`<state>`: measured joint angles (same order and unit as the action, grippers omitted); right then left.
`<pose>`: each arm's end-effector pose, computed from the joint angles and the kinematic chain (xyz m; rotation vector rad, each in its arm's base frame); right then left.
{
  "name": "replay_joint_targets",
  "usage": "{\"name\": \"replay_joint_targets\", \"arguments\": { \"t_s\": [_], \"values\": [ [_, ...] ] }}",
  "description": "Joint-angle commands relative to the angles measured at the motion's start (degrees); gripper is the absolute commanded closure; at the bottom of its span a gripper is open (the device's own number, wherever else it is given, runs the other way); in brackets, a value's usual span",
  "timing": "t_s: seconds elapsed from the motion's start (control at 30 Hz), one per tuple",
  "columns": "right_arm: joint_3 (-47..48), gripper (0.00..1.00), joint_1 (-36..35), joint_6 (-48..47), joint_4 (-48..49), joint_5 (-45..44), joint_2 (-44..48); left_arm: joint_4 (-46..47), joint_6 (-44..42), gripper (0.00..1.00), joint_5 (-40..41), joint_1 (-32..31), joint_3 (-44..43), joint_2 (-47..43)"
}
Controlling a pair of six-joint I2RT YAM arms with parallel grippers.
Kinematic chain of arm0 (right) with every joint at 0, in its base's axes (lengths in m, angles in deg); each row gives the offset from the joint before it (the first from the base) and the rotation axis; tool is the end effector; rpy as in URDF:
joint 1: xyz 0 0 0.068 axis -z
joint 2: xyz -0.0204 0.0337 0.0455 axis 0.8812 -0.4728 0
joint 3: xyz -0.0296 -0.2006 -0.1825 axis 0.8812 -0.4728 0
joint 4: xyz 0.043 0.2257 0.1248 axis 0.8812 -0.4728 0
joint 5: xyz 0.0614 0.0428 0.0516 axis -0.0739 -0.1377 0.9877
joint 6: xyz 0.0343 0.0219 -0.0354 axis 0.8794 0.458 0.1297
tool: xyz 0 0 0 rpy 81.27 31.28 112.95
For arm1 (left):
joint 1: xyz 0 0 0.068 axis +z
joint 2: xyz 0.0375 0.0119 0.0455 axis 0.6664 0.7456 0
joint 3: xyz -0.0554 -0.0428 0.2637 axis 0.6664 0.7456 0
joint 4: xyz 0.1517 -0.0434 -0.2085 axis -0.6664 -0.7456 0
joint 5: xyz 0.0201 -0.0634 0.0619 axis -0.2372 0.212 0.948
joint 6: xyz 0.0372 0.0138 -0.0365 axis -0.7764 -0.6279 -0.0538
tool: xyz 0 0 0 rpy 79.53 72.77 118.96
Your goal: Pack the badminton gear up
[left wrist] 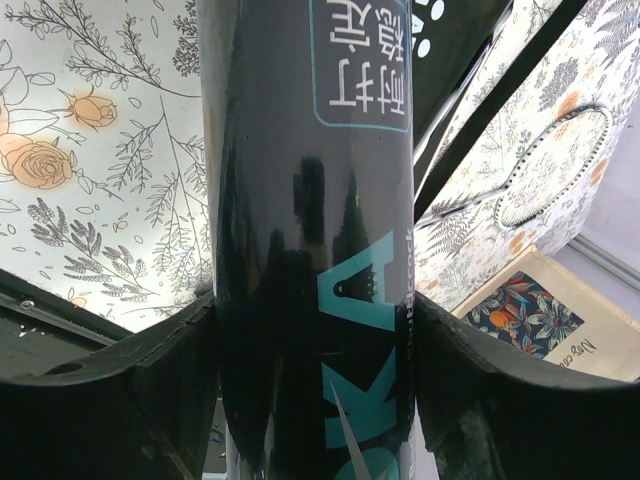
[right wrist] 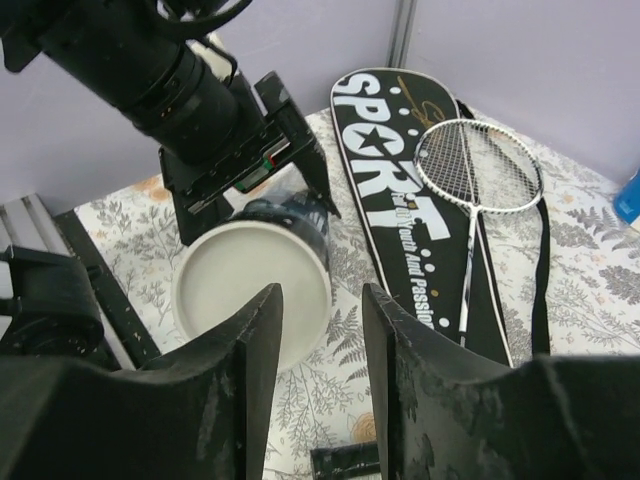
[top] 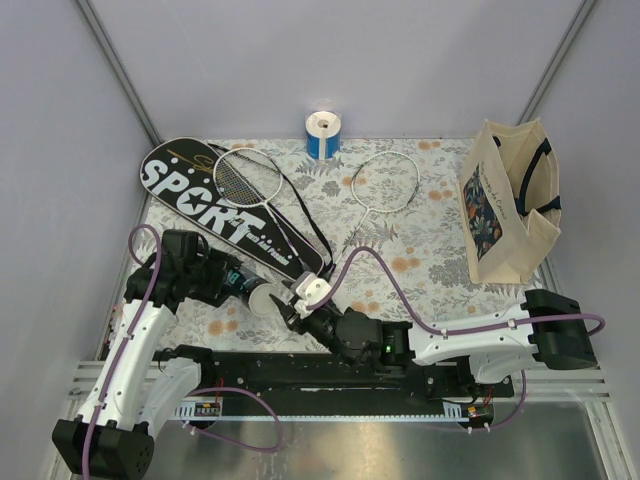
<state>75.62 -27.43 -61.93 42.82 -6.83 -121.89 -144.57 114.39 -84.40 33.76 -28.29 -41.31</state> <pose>0.0274 0.3077 0.3095 -0.6845 1.3659 0.6076 0.1400 -0.0224 0.2724 -1.5435 2.2106 -0.6312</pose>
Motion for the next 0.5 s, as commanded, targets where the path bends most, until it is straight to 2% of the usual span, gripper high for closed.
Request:
{"name": "replay_joint_targets", "arguments": {
  "t_s": [0.0,0.13,0.47],
  "values": [
    [1.1,0.53,-0.3,3.9,-2.2,2.6,-0.5,2.3,-0.1,0.84,-2.1,-0.1,-3.4,-0.7],
    [2.0,0.5,0.3,5.7,-4.0,7.0,-2.0,2.3,-0.3,0.84,-3.0,-0.1,-3.3,-1.8],
    [5.0,0.52,2.3,10.3,-6.6,9.5,-6.7,3.4,0.0,0.86,-10.1,-0.2,-3.1,-5.0]
  ]
}}
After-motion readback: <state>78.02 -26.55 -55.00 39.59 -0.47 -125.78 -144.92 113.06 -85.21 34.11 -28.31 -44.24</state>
